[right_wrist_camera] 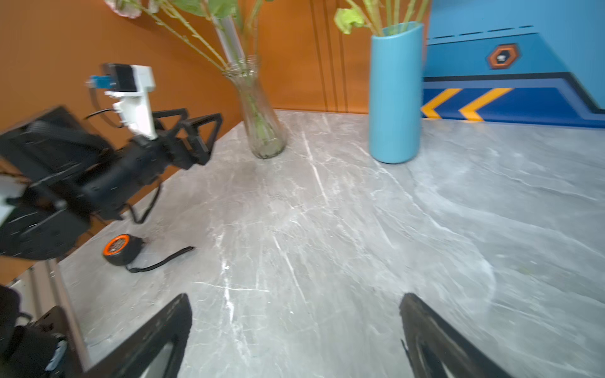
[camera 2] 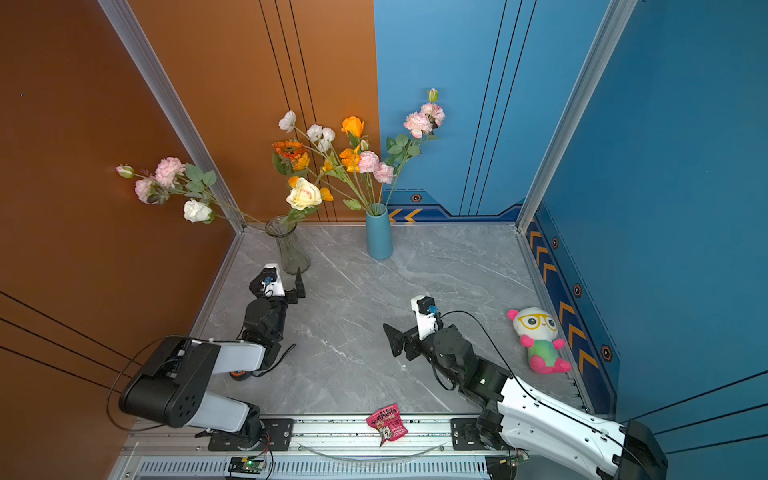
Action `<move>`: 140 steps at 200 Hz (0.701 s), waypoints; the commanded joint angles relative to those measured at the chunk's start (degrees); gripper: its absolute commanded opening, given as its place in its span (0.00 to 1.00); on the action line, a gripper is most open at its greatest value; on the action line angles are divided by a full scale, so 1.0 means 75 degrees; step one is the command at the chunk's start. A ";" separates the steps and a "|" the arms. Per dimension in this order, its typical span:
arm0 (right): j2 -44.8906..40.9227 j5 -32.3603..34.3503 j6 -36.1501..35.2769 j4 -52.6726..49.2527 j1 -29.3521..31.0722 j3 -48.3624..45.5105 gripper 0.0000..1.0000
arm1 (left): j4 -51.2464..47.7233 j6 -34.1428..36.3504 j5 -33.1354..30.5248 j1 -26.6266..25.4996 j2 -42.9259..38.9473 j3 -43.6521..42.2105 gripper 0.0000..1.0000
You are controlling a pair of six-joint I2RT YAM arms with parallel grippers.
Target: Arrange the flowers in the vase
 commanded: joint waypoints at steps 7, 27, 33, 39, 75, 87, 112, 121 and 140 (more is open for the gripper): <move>-0.1040 0.1305 0.0268 -0.2024 -0.0938 -0.0333 1.00 | -0.2500 0.0338 -0.2651 -0.0896 -0.1987 -0.0487 0.98; -0.1805 0.1192 0.0255 -0.2558 -0.2113 -0.0444 1.00 | -0.5250 -0.0369 -0.3195 -0.1121 -0.3510 -0.0437 0.98; -0.1992 0.1124 0.0204 -0.2701 -0.2442 -0.0438 1.00 | -0.5854 -0.0649 -0.3164 -0.1067 -0.3812 -0.0427 0.98; -0.2142 0.1114 0.0126 -0.2806 -0.2741 -0.0456 1.00 | -0.6182 -0.0800 -0.3064 -0.0958 -0.4037 -0.0494 0.98; -0.1828 0.0932 -0.0391 -0.2681 -0.4837 -0.0602 1.00 | -0.5797 -0.0945 -0.1907 -0.0052 -0.3896 -0.0947 0.98; -0.1511 0.0198 -0.0981 -0.1930 -0.5486 -0.0740 1.00 | -0.4939 -0.0959 -0.1530 0.0233 -0.3514 -0.1077 0.98; -0.0705 0.0242 -0.1585 -0.0218 -0.6216 -0.1290 1.00 | -0.2968 -0.1088 -0.0595 0.0931 -0.1990 -0.1065 0.98; -0.0393 -0.0041 -0.1581 0.0285 -0.6483 -0.1456 1.00 | -0.2461 -0.0976 -0.0275 0.1017 -0.1416 -0.0888 0.98; 0.0215 -0.0170 -0.1590 0.1531 -0.6609 -0.1941 1.00 | -0.1592 -0.0425 0.0272 0.0992 -0.0336 -0.0597 0.98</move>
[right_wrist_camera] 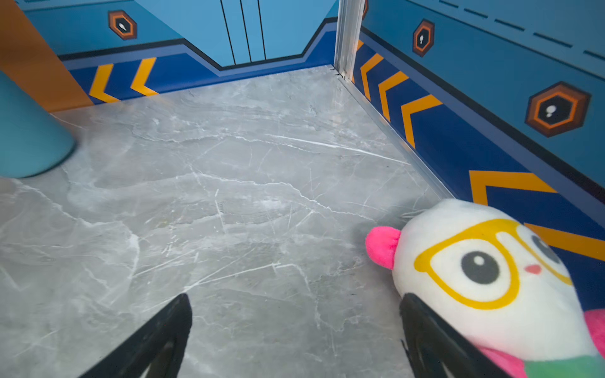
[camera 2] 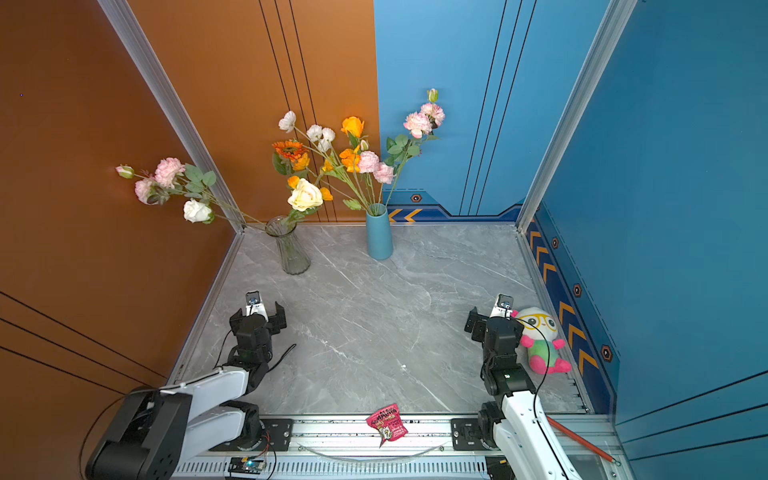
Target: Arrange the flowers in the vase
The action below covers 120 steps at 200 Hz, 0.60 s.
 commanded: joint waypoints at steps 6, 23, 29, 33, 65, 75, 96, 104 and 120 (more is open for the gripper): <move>0.0708 -0.0367 -0.0443 0.2440 -0.0172 -0.0624 1.00 | 0.2116 0.0481 0.1167 0.0046 0.1365 0.0449 0.98; 0.1088 -0.0401 -0.0675 0.3051 -0.0172 -0.0677 1.00 | 0.3885 0.0481 0.1466 0.0197 0.2851 0.0365 0.98; 0.1286 -0.0388 -0.0753 0.3585 -0.0182 -0.0788 1.00 | 0.4340 0.0645 0.1299 0.0086 0.3263 0.0374 0.98; 0.1414 -0.0419 -0.0799 0.3881 -0.0193 -0.0843 1.00 | 0.3825 0.0707 0.1164 -0.0006 0.3064 0.0491 0.98; 0.2931 -0.1280 -0.0967 0.5772 -0.0393 -0.0798 1.00 | 0.3192 0.0782 0.1593 0.0027 0.2885 0.0719 0.98; 0.3504 -0.1539 -0.1084 0.6402 -0.0394 -0.0735 1.00 | 0.3211 0.0810 0.1602 0.0003 0.2827 0.0644 0.98; 0.4742 -0.1861 -0.1151 0.7880 -0.0416 -0.0677 1.00 | 0.3251 0.0833 0.1623 -0.0019 0.2864 0.0659 0.98; 0.5252 -0.1890 -0.1099 0.8267 -0.0429 -0.0593 1.00 | 0.3263 0.0824 0.1618 -0.0007 0.2857 0.0646 0.98; 0.6436 -0.2119 -0.1129 0.9252 -0.0419 -0.0456 1.00 | 0.3274 0.0811 0.1541 -0.0031 0.2847 0.0638 0.98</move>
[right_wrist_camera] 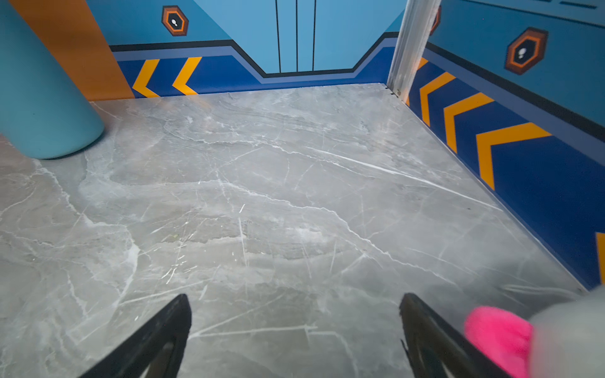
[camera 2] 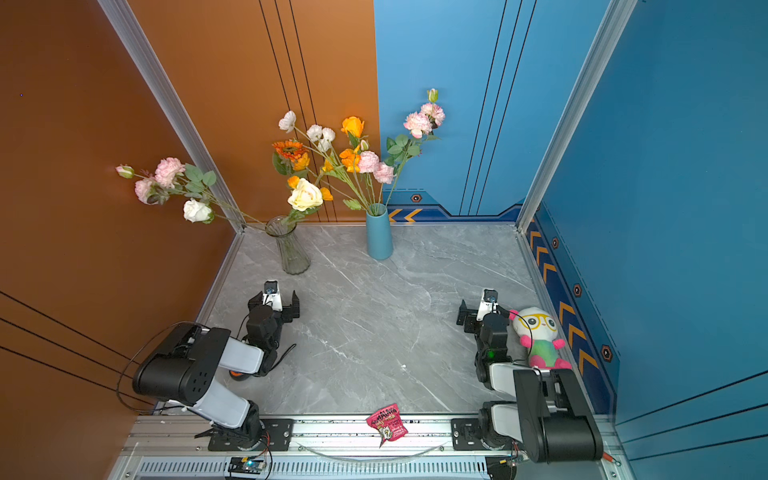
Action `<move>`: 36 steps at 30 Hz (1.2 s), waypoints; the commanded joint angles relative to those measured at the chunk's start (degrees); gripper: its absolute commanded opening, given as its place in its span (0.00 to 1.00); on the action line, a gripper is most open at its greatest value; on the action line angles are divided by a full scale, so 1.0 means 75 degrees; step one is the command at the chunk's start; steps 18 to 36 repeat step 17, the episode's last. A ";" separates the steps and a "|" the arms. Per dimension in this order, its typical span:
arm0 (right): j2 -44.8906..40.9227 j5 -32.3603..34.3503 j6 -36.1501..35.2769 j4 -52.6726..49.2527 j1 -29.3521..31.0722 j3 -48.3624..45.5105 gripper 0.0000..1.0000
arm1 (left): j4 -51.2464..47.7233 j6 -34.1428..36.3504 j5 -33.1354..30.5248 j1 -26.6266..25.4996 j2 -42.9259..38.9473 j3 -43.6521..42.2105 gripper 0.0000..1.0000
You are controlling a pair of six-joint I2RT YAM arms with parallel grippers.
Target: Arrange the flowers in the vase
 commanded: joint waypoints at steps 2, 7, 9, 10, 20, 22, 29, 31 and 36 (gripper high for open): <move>0.1844 -0.0608 -0.0207 0.2814 -0.0022 0.0312 1.00 | 0.0266 0.0074 -0.0065 -0.0088 0.0050 0.0014 0.98; 0.1513 -0.0324 -0.0008 0.1452 -0.0108 0.0783 1.00 | 0.0192 -0.0117 -0.0904 -0.0144 0.0130 0.0167 0.98; 0.1568 -0.0197 -0.0129 0.0926 0.0055 0.1116 1.00 | 0.0170 -0.0112 -0.0902 -0.0139 0.0148 0.0177 0.98; 0.1500 -0.0066 -0.0148 0.0417 0.0089 0.1322 1.00 | 0.0078 -0.0109 -0.0933 -0.0139 0.0129 0.0222 0.98; 0.1521 0.0030 0.0066 -0.0589 -0.0045 0.1858 1.00 | -0.0808 -0.0253 -0.0883 -0.0045 0.0005 0.0582 0.98; 0.1521 0.0030 0.0066 -0.0589 -0.0045 0.1858 1.00 | -0.0808 -0.0253 -0.0883 -0.0045 0.0005 0.0582 0.98; 0.1521 0.0030 0.0066 -0.0589 -0.0045 0.1858 1.00 | -0.0808 -0.0253 -0.0883 -0.0045 0.0005 0.0582 0.98; 0.1521 0.0030 0.0066 -0.0589 -0.0045 0.1858 1.00 | -0.0808 -0.0253 -0.0883 -0.0045 0.0005 0.0582 0.98; 0.1521 0.0030 0.0066 -0.0589 -0.0045 0.1858 1.00 | -0.0808 -0.0253 -0.0883 -0.0045 0.0005 0.0582 0.98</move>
